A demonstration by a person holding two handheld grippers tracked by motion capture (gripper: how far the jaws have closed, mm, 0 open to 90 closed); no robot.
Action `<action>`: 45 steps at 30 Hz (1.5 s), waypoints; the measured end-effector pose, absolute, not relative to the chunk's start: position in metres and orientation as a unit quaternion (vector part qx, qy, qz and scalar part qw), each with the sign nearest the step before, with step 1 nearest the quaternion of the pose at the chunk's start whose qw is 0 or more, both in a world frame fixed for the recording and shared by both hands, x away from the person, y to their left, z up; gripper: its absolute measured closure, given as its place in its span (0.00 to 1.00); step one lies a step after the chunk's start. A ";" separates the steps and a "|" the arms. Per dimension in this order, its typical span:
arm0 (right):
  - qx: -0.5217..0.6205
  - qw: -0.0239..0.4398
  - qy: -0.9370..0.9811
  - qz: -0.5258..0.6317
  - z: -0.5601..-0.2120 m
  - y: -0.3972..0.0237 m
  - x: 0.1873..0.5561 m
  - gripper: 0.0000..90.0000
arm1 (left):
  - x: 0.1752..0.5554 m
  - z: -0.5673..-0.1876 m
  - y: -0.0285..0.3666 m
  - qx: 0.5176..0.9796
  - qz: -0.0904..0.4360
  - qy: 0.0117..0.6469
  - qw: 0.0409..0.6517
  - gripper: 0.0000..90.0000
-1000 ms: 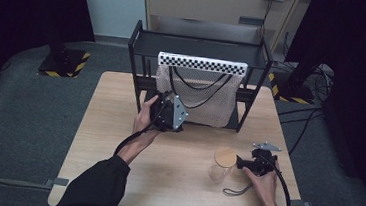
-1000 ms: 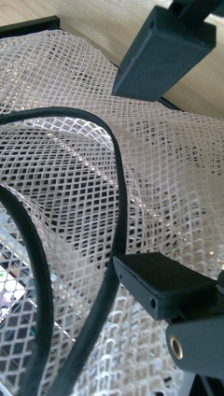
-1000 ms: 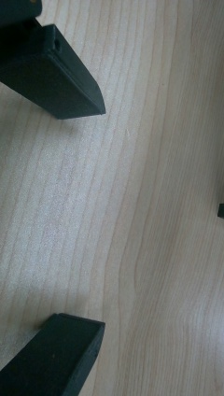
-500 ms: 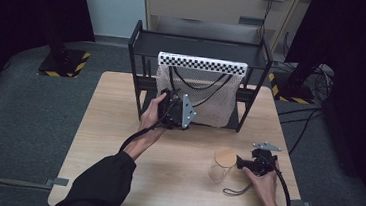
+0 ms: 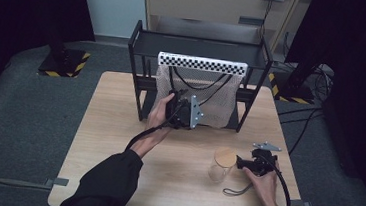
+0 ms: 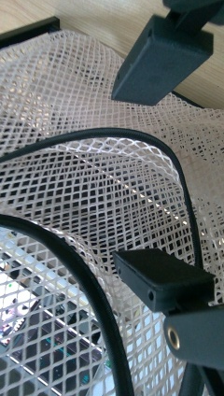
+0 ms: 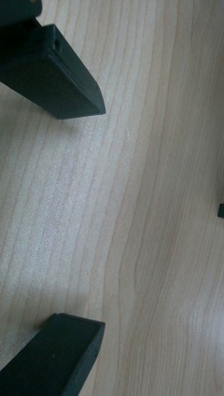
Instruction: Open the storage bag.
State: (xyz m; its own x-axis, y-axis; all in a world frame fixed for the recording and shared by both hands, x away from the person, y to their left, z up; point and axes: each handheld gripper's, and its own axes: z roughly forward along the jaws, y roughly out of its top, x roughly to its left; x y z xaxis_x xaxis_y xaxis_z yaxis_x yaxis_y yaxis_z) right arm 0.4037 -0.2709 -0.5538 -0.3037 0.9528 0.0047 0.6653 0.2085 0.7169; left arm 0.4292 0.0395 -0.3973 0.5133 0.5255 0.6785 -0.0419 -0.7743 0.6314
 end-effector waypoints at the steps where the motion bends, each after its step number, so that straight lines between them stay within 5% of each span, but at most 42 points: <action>1: 0.544 0.228 0.743 0.315 -0.554 -0.271 0.404 0.00 | 0.430 -0.398 0.039 0.817 0.469 0.149 0.301 0.24; 35: 0.544 0.228 0.743 0.315 -0.554 -0.271 0.404 0.00 | 0.434 -0.408 0.036 0.837 0.415 0.177 0.310 0.96; 45: 0.544 0.228 0.743 0.315 -0.554 -0.271 0.404 0.00 | 0.429 -0.407 0.041 0.833 0.408 0.185 0.324 0.98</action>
